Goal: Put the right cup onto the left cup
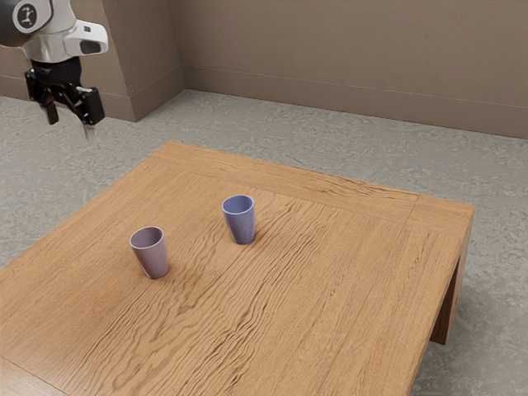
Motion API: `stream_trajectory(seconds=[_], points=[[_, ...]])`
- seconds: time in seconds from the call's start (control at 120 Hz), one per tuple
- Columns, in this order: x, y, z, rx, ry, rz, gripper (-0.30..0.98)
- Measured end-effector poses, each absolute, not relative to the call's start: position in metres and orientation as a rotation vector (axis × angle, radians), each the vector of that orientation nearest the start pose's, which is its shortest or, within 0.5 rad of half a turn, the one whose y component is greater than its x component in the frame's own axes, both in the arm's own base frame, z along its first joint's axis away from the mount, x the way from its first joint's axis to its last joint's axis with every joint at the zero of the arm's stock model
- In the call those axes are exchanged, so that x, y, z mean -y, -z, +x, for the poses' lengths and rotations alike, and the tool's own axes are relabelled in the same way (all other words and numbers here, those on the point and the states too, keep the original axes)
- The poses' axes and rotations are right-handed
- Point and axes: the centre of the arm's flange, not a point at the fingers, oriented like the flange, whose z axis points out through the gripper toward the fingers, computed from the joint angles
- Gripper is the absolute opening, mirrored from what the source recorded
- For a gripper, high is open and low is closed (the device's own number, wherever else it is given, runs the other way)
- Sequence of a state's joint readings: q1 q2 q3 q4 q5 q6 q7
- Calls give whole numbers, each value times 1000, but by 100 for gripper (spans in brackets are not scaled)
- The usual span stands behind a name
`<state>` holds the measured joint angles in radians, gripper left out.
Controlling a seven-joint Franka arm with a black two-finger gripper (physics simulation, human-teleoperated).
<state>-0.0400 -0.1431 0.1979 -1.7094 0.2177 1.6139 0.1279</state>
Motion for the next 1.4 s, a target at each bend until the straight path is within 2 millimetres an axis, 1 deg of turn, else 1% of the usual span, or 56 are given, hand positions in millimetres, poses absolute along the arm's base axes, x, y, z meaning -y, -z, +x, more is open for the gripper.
stream_trajectory(seconds=[0.075,0.25,0.308,0.425,0.517,0.617,0.733,0.792,0.867,0.917,1.025,1.167,1.325,1.4], points=[[-110,-638,504,27,25,-2947,69],[-112,-629,503,14,-1,-2952,69],[-112,-618,502,8,-36,-2956,69],[-116,-583,498,4,-136,-2965,69],[-116,-566,500,-4,-158,-2966,69],[-107,-547,517,-43,-149,-2957,69],[-83,-525,542,-122,-111,-2943,69],[-71,-511,555,-159,-94,-2937,69],[-55,-491,570,-193,-74,-2959,69],[-46,-482,581,-206,-43,-2977,69],[-37,-468,599,-197,20,-3023,69],[-17,-451,617,-218,64,-3056,69],[3,-420,632,-254,68,-3065,69],[9,-408,637,-265,72,-3067,69]])
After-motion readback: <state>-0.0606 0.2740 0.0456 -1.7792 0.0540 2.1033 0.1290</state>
